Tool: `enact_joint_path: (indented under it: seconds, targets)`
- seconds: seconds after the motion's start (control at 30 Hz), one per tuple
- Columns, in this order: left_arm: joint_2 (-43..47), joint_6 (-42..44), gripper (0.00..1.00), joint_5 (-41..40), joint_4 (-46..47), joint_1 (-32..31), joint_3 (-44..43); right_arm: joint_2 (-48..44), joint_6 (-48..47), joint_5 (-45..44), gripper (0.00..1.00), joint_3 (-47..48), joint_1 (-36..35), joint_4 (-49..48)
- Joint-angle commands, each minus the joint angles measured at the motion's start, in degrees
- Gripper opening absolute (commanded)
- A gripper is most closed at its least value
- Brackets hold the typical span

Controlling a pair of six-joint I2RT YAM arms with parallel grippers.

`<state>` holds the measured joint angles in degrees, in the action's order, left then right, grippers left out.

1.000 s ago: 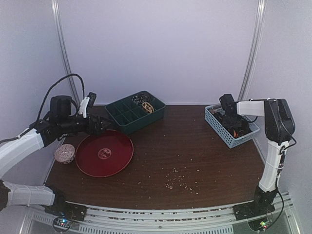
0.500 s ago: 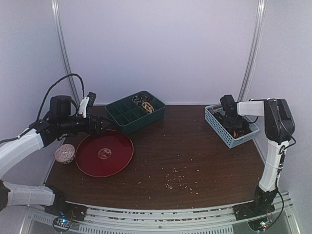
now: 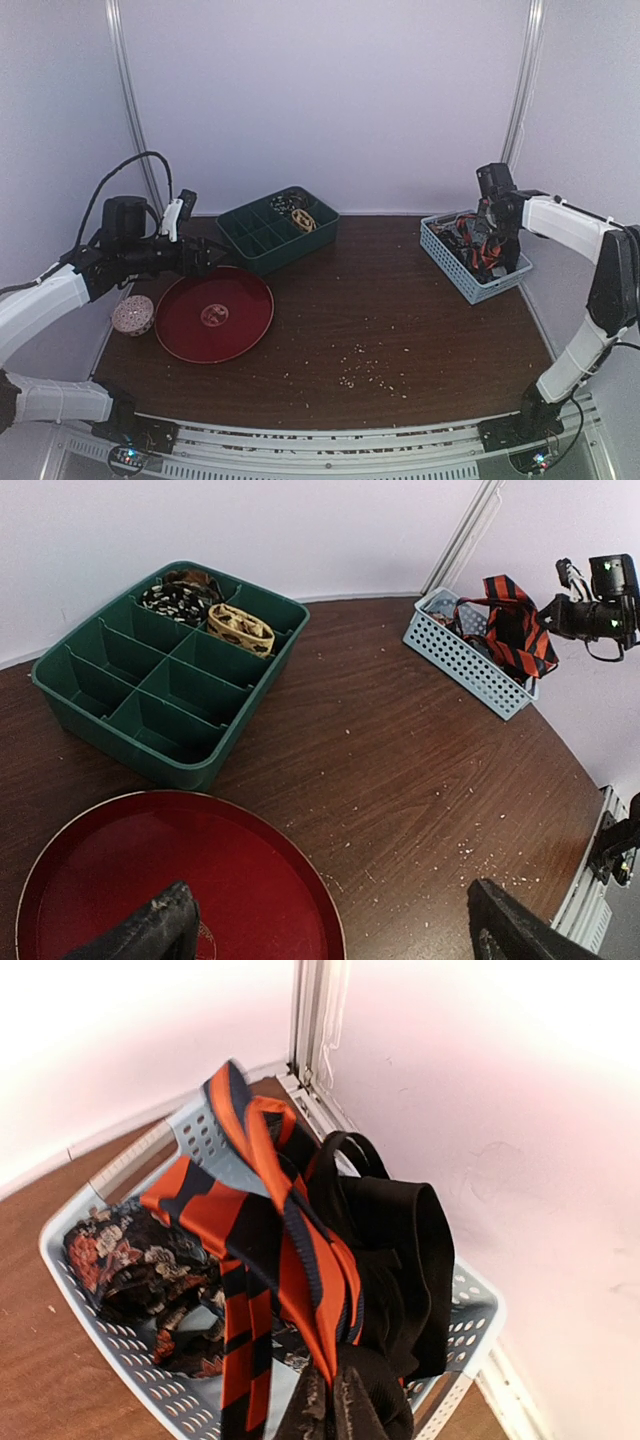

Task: Roll the ties
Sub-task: Pick up the tie from the bin.

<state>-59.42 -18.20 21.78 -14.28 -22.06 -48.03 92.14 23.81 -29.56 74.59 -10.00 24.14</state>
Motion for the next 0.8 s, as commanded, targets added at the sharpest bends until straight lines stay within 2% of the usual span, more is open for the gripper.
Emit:
enact_joint_path:
  seconds: [0.0, 0.13, 0.17, 0.2, 0.27, 0.3, 0.53, 0.57, 0.63, 0.77]
  targets:
    - [1.4, -0.9, 0.95, 0.1, 1.5, 0.4, -0.1, -1.2, -1.7, 0.8, 0.00, -4.0, -0.3, -3.9]
    - [2.4, -1.3, 0.95, 0.2, 1.4, 0.4, -0.1, -1.2, -1.7, 2.6, 0.01, -4.5, -0.4, -3.9]
    - [2.7, -1.3, 0.95, 0.2, 1.4, 0.4, 0.1, -1.4, -1.5, 2.7, 0.09, -4.6, -0.3, -4.3]
    - [2.9, -1.3, 0.95, 0.2, 1.4, 0.4, 0.2, -1.5, -1.6, 3.2, 0.12, -4.8, -0.3, -5.2]
    - [3.2, -1.6, 0.95, 0.1, 1.4, 0.4, 0.3, -1.5, -3.1, 4.9, 0.07, -4.8, -0.3, -7.6]
    - [3.3, -1.8, 0.95, 0.1, 1.4, 0.4, 0.4, -1.2, -3.3, 5.9, 0.00, -4.3, -0.3, -8.1]
    - [4.2, -4.0, 0.95, 0.4, 2.3, 0.4, 1.7, -0.6, -1.4, 9.0, 0.00, -4.8, -0.1, -10.4]
    - [4.4, -4.2, 0.95, 0.4, 2.3, 0.4, 1.9, -0.3, -0.6, 8.8, 0.03, -4.4, 0.0, -8.1]
    - [4.6, -4.4, 0.95, 0.0, 2.5, 0.4, 2.3, 0.8, 1.7, 7.7, 0.16, -3.5, 0.0, -2.4]
    - [4.6, -4.6, 0.95, -0.3, 2.4, 0.4, 2.5, 1.6, 1.0, 11.4, 0.31, -4.9, 0.8, 1.7]
